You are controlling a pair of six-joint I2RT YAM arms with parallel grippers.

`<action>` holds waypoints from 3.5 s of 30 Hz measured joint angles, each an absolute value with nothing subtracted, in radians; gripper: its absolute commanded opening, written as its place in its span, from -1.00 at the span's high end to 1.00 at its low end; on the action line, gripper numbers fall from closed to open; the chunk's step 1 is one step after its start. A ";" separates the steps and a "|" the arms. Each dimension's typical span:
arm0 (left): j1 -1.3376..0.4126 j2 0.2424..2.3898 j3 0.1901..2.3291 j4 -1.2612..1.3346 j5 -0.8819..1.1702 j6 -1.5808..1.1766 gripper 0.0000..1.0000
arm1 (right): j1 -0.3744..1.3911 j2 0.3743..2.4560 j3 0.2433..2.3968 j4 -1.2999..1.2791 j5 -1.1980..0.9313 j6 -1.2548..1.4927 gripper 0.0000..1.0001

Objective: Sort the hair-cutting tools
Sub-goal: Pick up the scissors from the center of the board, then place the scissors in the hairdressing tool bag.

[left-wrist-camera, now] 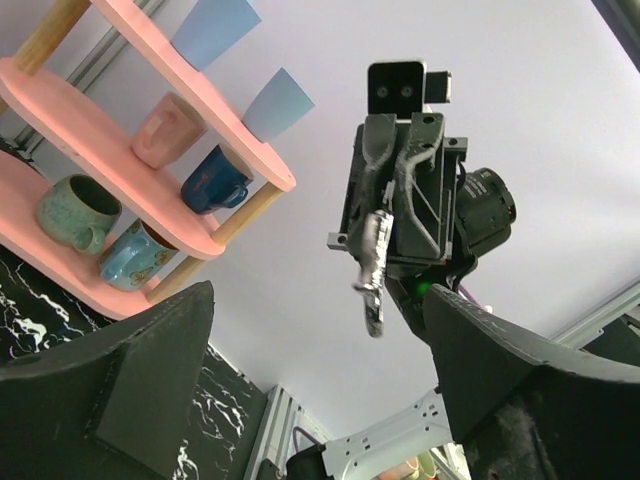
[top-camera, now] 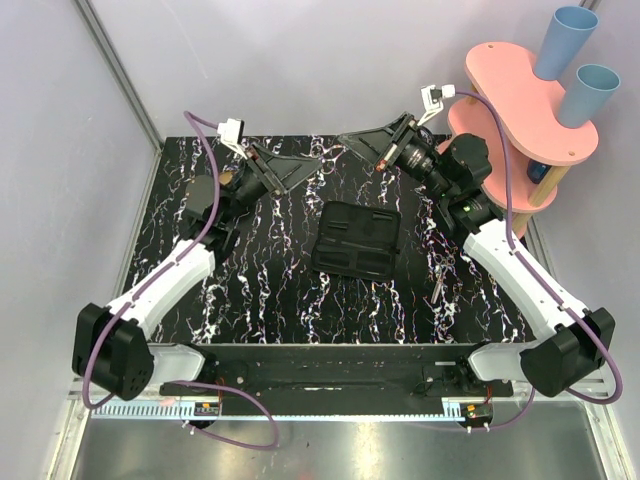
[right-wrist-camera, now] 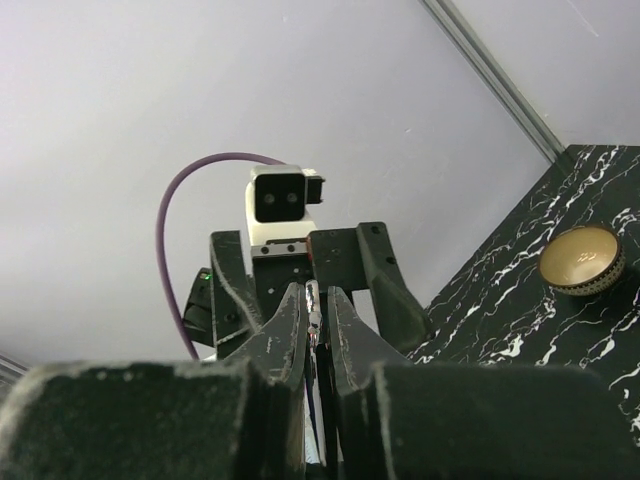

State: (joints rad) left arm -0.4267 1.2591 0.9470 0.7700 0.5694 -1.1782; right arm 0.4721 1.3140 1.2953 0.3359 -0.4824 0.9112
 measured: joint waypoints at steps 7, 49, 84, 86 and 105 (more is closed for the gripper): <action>-0.436 1.342 0.989 0.834 0.567 -1.227 -0.36 | 0.472 1.314 1.295 0.348 -0.483 0.935 1.00; -0.468 1.367 1.037 0.852 0.575 -1.239 0.13 | 0.472 1.347 1.245 0.373 -0.472 0.941 1.00; -0.250 1.731 1.369 -0.221 0.896 -0.610 1.00 | 0.363 1.259 1.094 -0.345 -0.065 0.771 -0.52; -0.253 1.781 1.382 -0.290 0.911 -0.554 1.00 | 0.350 1.301 1.067 -0.379 -0.062 0.771 -0.45; -0.195 2.110 1.536 -0.214 0.931 -0.574 1.00 | 0.281 1.694 1.128 -0.396 -0.010 0.632 -0.09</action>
State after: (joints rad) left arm -0.1951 2.1098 1.5356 -0.2138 0.9314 -0.5735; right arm 0.2813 1.6943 1.1278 -0.3958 -0.0097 0.6319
